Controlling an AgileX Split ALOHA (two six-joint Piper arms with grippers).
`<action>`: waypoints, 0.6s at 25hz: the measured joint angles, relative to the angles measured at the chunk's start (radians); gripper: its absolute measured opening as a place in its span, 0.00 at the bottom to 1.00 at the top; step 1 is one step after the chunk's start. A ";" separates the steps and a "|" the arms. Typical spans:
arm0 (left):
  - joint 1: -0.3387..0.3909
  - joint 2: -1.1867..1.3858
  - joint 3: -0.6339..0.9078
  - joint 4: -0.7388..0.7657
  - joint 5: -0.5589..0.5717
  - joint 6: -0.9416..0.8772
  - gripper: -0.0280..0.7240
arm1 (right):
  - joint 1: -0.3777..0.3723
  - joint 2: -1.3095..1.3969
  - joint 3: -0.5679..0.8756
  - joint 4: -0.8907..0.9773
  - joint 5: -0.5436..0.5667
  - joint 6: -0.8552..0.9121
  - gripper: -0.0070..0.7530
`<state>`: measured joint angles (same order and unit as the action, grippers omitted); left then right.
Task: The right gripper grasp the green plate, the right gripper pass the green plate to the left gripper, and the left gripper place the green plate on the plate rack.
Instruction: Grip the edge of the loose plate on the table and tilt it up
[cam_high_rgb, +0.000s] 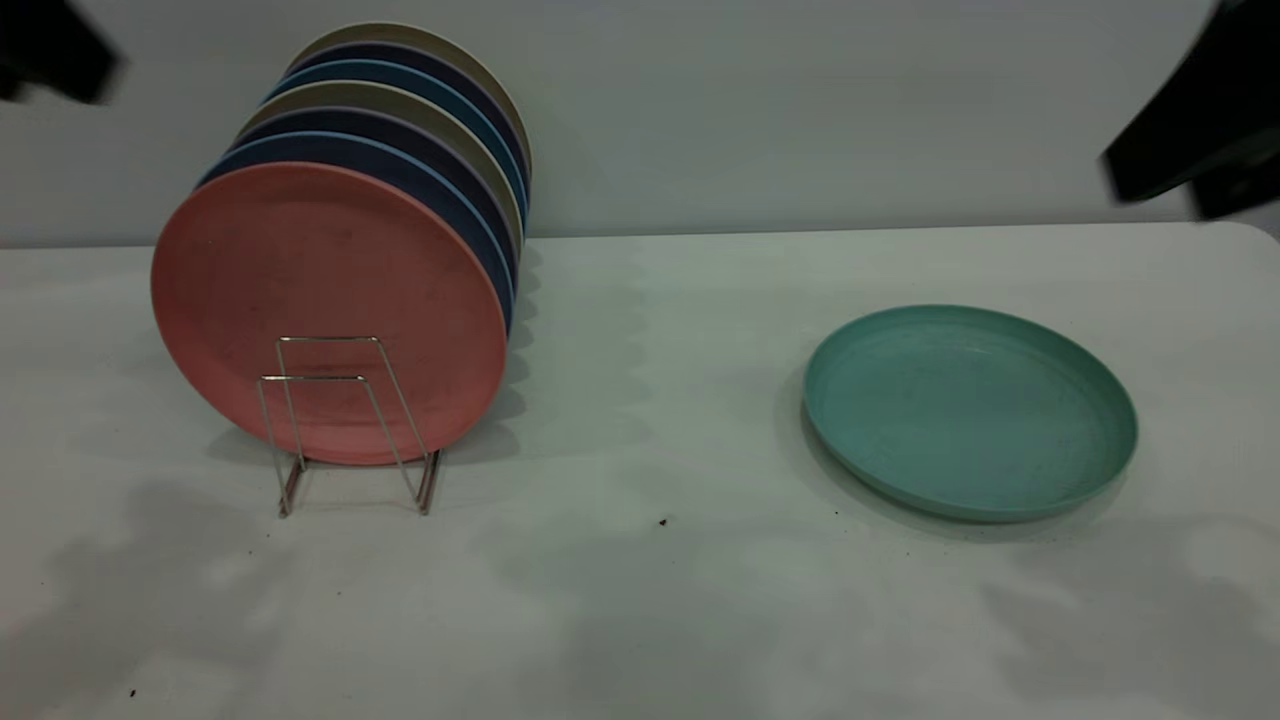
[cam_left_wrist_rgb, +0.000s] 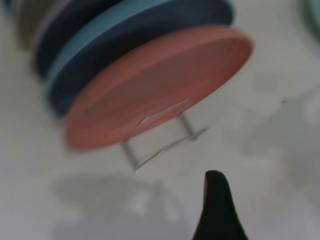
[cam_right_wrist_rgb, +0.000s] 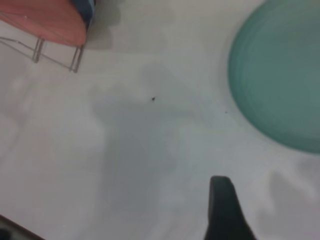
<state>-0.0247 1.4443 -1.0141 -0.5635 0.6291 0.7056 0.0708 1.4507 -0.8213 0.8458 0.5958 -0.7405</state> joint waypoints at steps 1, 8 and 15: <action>-0.022 0.036 -0.015 -0.029 -0.008 0.021 0.75 | 0.000 0.045 -0.012 0.012 -0.007 -0.014 0.64; -0.213 0.260 -0.103 -0.146 -0.063 0.056 0.75 | -0.070 0.284 -0.096 0.040 -0.026 -0.044 0.64; -0.351 0.446 -0.158 -0.260 -0.211 0.057 0.75 | -0.214 0.484 -0.196 0.067 -0.010 -0.075 0.64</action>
<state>-0.3753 1.8901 -1.1718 -0.8233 0.4185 0.7622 -0.1433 1.9346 -1.0176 0.9129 0.5862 -0.8154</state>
